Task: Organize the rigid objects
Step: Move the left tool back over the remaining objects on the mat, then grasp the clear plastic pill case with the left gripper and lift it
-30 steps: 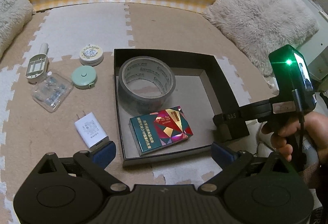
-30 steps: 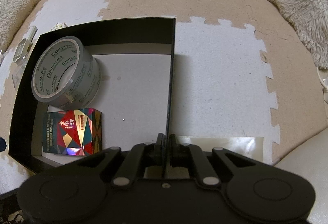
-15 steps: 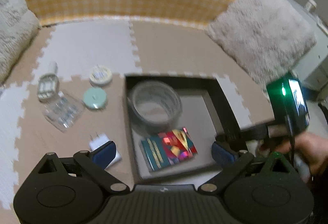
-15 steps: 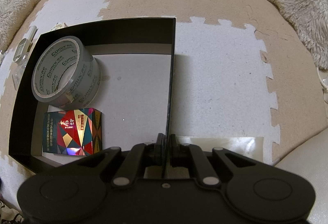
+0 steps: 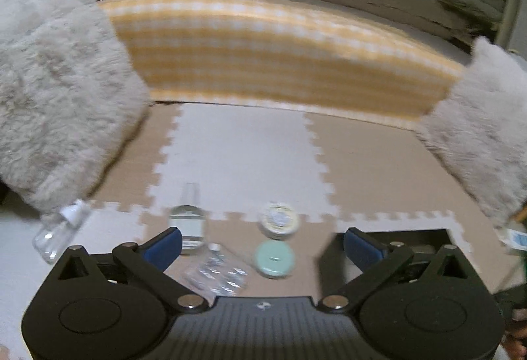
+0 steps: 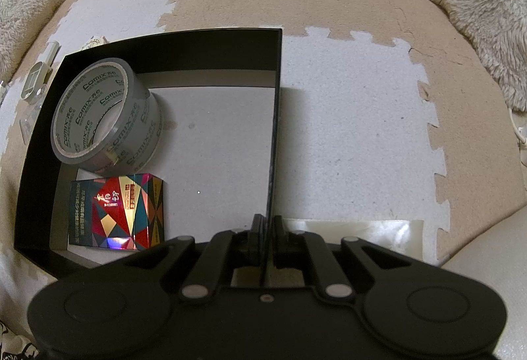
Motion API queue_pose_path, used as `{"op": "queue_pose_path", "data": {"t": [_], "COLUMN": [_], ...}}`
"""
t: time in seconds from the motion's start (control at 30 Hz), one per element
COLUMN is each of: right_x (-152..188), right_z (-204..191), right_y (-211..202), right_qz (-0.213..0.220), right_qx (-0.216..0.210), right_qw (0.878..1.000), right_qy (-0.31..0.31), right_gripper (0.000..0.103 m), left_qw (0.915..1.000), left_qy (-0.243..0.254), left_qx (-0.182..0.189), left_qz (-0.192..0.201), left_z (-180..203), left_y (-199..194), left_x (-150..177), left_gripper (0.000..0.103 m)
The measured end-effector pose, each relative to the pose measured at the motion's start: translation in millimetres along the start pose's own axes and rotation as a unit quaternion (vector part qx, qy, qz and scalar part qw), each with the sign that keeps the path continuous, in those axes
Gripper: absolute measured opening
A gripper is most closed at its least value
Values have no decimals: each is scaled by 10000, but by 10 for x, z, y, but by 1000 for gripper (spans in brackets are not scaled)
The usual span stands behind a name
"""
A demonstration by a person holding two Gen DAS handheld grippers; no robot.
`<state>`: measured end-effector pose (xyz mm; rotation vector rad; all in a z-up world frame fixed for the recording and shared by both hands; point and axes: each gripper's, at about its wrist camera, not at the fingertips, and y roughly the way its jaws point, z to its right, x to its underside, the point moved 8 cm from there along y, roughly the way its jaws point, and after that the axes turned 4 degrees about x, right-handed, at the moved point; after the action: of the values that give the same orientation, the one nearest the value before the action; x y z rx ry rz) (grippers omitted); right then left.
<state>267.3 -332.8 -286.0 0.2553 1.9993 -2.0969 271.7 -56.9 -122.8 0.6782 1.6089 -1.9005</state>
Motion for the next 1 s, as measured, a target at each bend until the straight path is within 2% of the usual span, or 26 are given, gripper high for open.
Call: {"op": "queue_pose_path", "data": {"t": [0.1,0.17,0.47,0.6,0.73,0.9,1.0], "right_x": [0,0,0,0,-1,-2,-2], "right_z": [1,-2,-1,-1,-6,-6,-4], "right_y": [0,0,0,-4,-6,-5,-6], "right_qz": [0,0,1,0,0,-1,0], "right_qx": [-2,-1,-6,-17,-22,-32,-30], "right_qw": [10000,10000,10000,10000,10000,10000,10000], "right_qy": [0,-3,3,12,12,17,16], "right_gripper": [6,6,6,6,6,6,6], "left_qw": [9997,9996,9935,9885,9846,9777,9727], "left_qy": [-71,23,797,814,969,1256,1366], "left_qx": [-214,-150,534,927,1040,1038,966], "left_qz": [-136,-220,-620,-871,-1014,-1325,-1606], "left_z": [-189,-262,-422,-436,-468,-425,-398], "left_y": [147,276,856,1064,1221,1245,1205], "left_x": [51,90,340,462,593,662,669], "left_gripper": [103,103,103,103,103,96,82]}}
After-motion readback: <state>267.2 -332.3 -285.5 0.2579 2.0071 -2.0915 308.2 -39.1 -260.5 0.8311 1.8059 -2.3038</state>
